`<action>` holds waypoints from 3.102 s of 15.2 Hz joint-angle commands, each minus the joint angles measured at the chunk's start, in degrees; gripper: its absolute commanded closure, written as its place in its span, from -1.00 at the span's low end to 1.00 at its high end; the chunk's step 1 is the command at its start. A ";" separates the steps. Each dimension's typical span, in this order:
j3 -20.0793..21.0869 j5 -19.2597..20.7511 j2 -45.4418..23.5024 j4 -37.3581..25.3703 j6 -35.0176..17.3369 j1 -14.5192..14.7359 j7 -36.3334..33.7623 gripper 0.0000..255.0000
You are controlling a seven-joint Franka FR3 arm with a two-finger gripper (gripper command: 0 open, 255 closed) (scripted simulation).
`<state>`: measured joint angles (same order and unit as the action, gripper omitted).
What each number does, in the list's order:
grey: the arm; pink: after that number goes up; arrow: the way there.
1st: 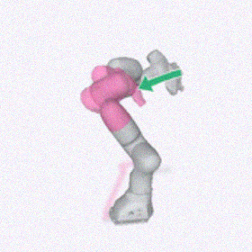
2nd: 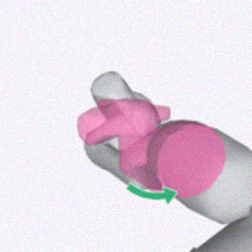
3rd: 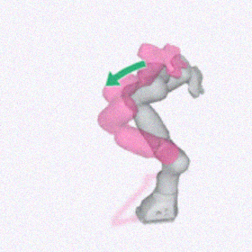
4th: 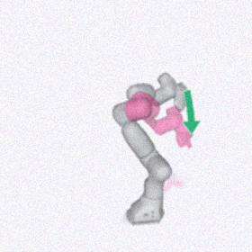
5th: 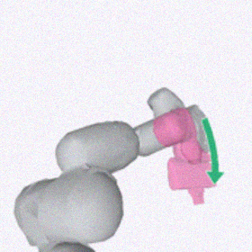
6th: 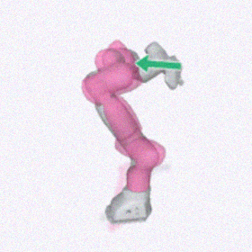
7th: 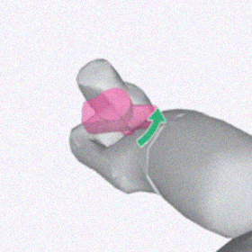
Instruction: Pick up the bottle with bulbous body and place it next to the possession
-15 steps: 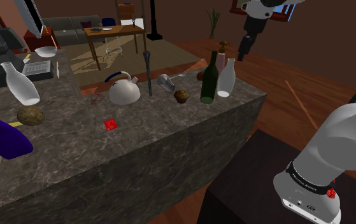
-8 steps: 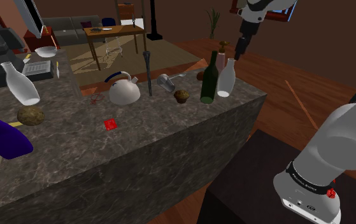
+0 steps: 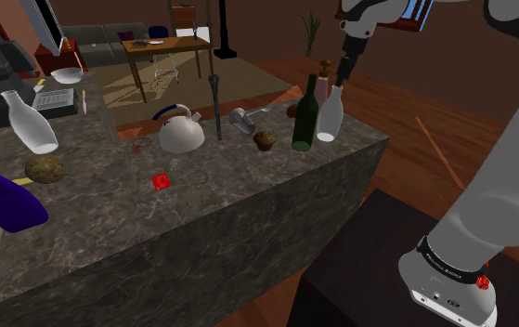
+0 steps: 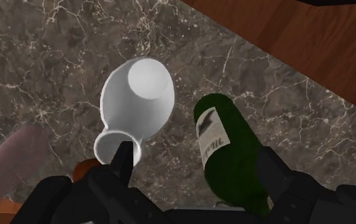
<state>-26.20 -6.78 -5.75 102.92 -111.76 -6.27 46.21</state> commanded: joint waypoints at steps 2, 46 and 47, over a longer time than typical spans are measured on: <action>-0.69 -4.61 -7.94 -7.37 1.26 -2.62 4.40 -1.00; -0.14 -7.63 -14.56 -18.83 7.38 -5.13 5.35 1.00; 0.08 -7.05 -13.41 -17.27 6.72 -3.91 4.09 1.00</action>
<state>-26.27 -14.25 -20.02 84.63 -104.68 -11.03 51.22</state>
